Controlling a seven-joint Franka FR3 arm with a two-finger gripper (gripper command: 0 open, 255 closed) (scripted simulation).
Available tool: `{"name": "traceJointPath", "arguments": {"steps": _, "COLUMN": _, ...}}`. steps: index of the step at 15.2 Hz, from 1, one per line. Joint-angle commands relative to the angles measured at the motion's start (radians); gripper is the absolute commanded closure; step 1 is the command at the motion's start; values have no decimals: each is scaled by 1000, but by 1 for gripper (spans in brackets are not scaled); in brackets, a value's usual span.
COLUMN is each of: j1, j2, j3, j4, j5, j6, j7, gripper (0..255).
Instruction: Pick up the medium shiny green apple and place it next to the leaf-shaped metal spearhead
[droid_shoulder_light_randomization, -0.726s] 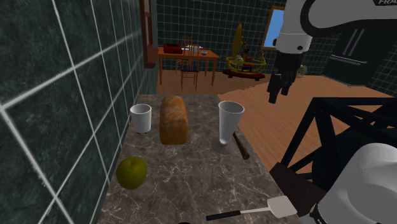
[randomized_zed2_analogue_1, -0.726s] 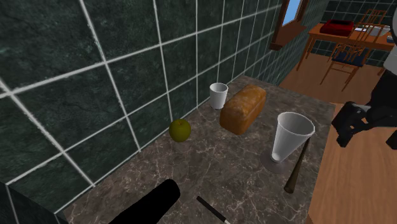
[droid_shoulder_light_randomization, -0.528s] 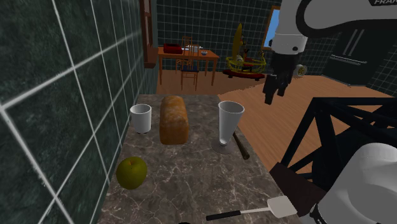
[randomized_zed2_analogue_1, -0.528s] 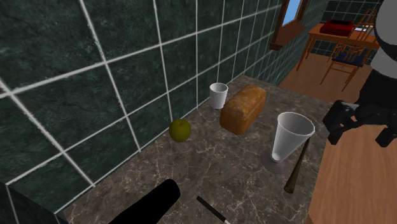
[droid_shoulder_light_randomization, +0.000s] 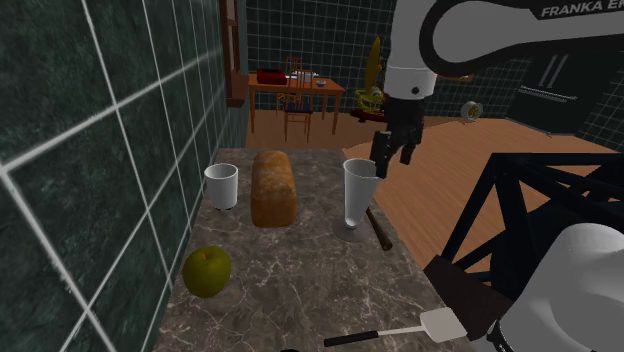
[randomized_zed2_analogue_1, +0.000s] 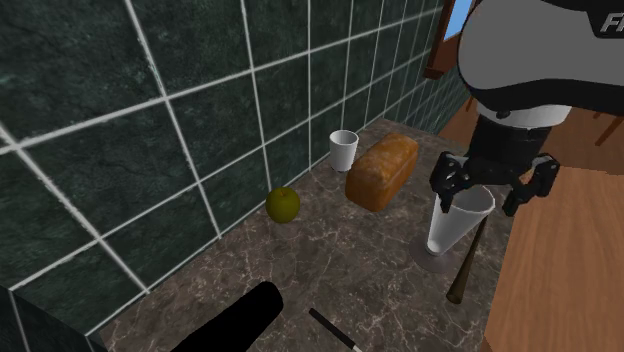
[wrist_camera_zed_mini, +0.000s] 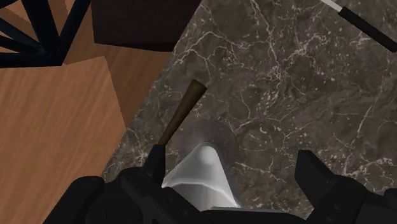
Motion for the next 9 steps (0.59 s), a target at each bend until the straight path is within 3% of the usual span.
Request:
{"name": "traceJointPath", "arguments": {"steps": 1, "j1": 15, "j2": 47, "j3": 38, "j4": 11, "j5": 23, "j6": 35, "j7": 50, "gripper": 0}}
{"name": "traceJointPath", "arguments": {"steps": 9, "j1": 54, "j2": 266, "j3": 164, "j4": 137, "j5": 58, "j6": 129, "j7": 223, "gripper": 0}}
